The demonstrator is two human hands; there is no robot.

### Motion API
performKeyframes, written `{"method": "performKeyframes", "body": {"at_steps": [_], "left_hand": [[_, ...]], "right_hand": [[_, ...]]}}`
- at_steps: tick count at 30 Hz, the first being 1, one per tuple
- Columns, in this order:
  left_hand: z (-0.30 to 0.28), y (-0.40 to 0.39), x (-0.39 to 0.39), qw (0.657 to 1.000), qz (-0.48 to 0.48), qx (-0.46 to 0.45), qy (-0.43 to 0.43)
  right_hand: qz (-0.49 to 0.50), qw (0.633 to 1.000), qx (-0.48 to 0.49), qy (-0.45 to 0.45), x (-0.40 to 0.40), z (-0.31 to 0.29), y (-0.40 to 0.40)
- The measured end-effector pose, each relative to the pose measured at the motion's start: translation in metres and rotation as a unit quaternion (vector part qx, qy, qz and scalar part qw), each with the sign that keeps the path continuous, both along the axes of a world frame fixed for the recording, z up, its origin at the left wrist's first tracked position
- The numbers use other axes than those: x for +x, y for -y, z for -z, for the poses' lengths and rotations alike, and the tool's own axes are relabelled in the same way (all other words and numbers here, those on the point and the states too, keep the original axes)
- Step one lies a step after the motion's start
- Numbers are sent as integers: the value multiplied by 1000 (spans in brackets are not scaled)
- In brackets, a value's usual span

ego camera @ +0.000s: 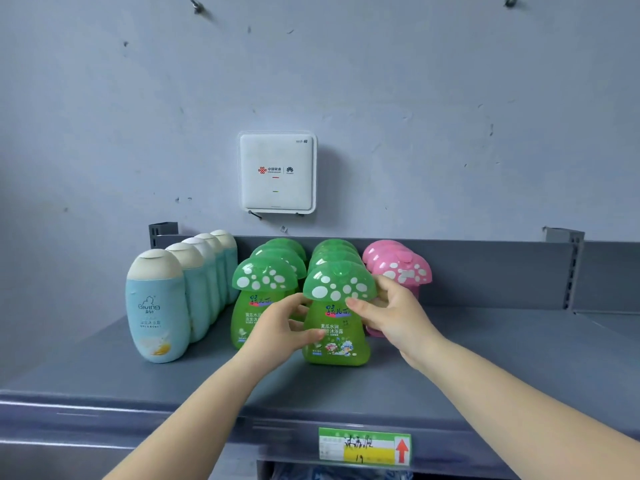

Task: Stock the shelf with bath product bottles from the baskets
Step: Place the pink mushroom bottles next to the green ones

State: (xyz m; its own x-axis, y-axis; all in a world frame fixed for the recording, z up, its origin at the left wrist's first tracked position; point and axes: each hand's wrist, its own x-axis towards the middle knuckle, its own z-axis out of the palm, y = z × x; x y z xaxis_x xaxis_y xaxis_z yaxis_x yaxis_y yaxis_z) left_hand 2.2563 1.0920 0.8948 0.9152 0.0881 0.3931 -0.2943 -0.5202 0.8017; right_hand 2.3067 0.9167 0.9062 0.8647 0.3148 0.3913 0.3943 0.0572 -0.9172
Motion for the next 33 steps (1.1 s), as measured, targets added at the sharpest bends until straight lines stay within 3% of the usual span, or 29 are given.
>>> {"method": "performKeyframes", "body": {"at_steps": [4, 10, 29, 33], "left_hand": [[7, -3, 16, 998, -45, 45, 2], [9, -3, 21, 992, -78, 87, 36], [10, -4, 16, 984, -134, 94, 73], [2, -5, -2, 967, -166, 178, 72]], "right_hand": [[26, 999, -29, 11, 10, 2, -5], [112, 976, -147, 111, 17, 2, -6], [126, 973, -145, 126, 17, 1, -21], [128, 974, -153, 111, 9, -5, -8]]}}
